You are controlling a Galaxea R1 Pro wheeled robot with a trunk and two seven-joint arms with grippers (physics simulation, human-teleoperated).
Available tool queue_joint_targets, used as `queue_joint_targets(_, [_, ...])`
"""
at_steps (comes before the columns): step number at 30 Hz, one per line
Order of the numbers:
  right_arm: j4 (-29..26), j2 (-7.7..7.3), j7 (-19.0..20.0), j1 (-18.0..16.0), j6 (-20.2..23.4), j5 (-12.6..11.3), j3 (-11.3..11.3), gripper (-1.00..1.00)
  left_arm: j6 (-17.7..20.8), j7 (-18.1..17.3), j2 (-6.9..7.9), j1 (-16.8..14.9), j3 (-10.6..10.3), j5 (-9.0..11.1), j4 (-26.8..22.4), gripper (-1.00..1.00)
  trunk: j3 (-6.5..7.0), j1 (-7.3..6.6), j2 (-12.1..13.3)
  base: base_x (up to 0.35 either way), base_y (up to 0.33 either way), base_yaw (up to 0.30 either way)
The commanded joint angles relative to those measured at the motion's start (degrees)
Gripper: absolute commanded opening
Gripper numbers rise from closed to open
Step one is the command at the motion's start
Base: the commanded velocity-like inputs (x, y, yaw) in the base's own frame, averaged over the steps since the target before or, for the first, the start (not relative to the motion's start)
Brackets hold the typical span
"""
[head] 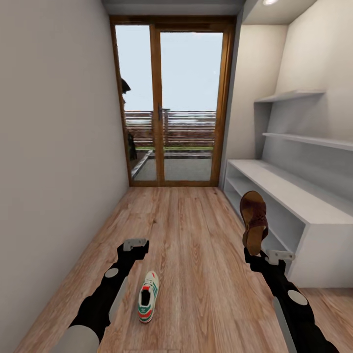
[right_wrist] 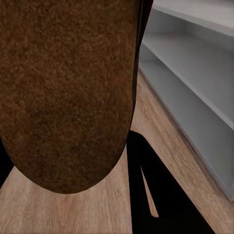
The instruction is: Pick up the two gym shoes and the two sandals from the corridor floor and place them onto the hallstand (shoe rack) in the corridor, making sure they are on the rack and not on the floor. Arrange them so the two gym shoes are next to each other and the two sandals are next to each other.
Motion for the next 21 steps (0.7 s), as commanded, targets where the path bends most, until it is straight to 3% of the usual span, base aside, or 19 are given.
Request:
queue_joint_targets(1, [-0.1,-0.02,0.0,0.0,0.4,-0.1,0.0,-1.0,-0.5,0.1,0.0,0.0,1.6,0.0,0.0,1.0,-0.06,0.0,0.0,0.061,0.0,0.0])
queue_joint_targets(5, [-0.1,-0.01,0.0,0.0,0.4,-0.1,0.0,-1.0,-2.5,1.0,-0.09,0.0,1.6,0.0,2.0,1.0,-0.06,0.0,0.0,0.023,0.0,0.0])
queue_joint_targets(12, [-0.2,-0.03,0.0,0.0,0.4,-0.1,0.0,-1.0,-3.1,8.4,-0.18,-0.1,1.6,0.0,4.3,1.0,-0.06,0.0,0.0,0.004,0.0,0.0])
queue_joint_targets(21, [-0.2,0.02,0.0,0.0,0.4,-0.1,0.1,-1.0,-8.5,9.4,-0.18,-0.1,1.4,-0.1,6.3,1.0,-0.07,0.0,0.0,0.0,0.0,0.0])
